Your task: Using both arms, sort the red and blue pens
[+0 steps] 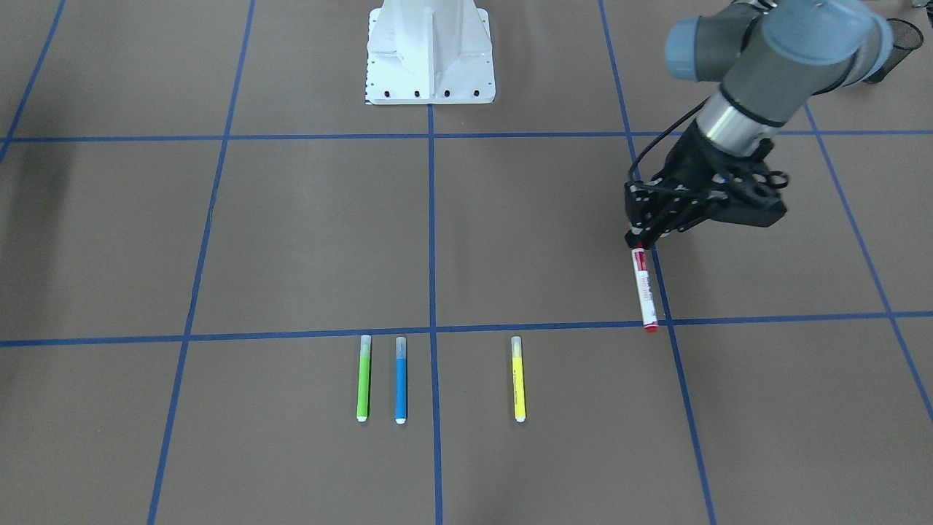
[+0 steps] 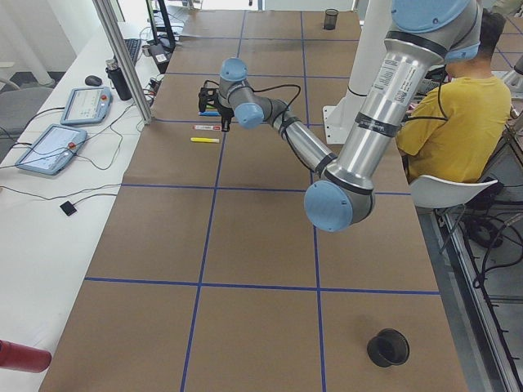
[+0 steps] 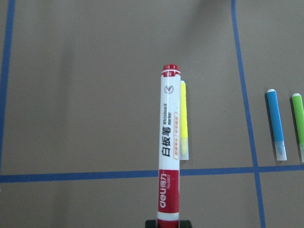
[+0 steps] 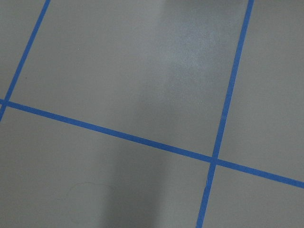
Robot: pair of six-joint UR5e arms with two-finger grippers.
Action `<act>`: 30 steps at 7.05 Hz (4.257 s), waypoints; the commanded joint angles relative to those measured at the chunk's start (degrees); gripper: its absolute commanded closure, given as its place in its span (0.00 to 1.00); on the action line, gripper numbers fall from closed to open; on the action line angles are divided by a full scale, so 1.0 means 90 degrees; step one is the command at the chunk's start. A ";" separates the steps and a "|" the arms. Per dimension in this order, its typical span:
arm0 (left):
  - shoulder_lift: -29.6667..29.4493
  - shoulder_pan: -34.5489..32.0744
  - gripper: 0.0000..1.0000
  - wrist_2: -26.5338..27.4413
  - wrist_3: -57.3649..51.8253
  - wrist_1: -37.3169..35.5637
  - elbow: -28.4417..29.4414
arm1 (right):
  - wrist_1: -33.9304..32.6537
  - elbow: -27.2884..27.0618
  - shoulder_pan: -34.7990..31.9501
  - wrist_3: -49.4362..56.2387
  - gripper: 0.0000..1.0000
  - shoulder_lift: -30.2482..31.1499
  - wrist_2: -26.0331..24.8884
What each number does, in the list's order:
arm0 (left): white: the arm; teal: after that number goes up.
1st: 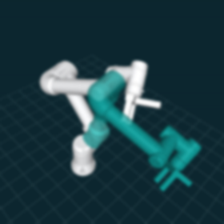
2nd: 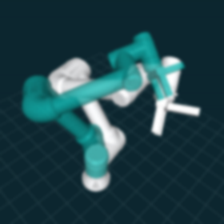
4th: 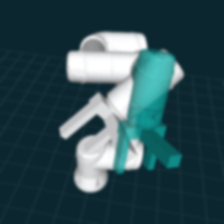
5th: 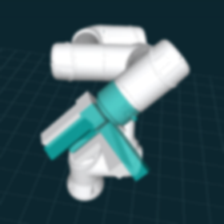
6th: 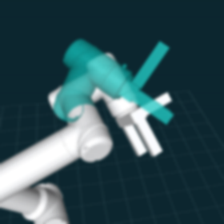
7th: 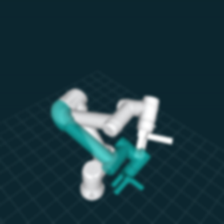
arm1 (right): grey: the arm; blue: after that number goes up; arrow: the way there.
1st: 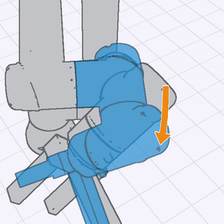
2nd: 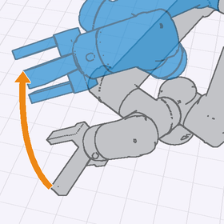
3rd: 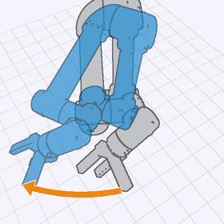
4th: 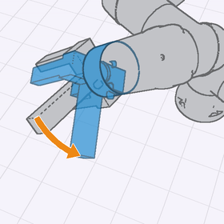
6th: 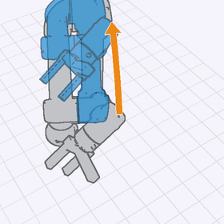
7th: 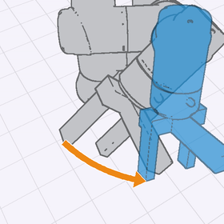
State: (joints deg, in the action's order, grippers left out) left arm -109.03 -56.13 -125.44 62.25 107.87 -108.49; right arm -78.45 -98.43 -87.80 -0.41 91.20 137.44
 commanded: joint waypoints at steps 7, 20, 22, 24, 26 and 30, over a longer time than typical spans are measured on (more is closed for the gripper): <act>0.5603 -0.4405 1.00 -0.3101 -0.3977 0.1573 -0.1109 | 0.0006 0.0009 0.0000 0.0007 0.00 0.0033 -0.0008; 0.7818 -0.7218 1.00 -0.1727 -1.0017 -0.1579 -0.0347 | 0.0241 0.0019 0.0000 0.0007 0.00 0.0033 0.0012; 0.7312 -0.7929 1.00 -0.1387 -1.0954 -0.3469 -0.0348 | 0.0250 0.0018 0.0000 0.0007 0.00 0.0023 0.0012; 0.6299 -0.8973 1.00 -0.0665 -1.1272 -0.5783 -0.0367 | 0.0250 0.0018 0.0000 0.0007 0.00 0.0004 0.0012; 0.5816 -1.0097 1.00 0.0029 -1.1176 -0.7224 -0.0348 | 0.0347 0.0028 0.0000 -0.0003 0.00 -0.0006 0.0002; 0.5815 -1.0453 1.00 0.0071 -0.9276 -0.8185 0.0364 | 0.0358 0.0019 0.0010 -0.0003 0.00 -0.0016 0.0012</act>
State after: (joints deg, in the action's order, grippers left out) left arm -56.58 -149.75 -124.78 -26.50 36.10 -107.02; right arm -75.31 -98.19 -87.78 -0.44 91.11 137.54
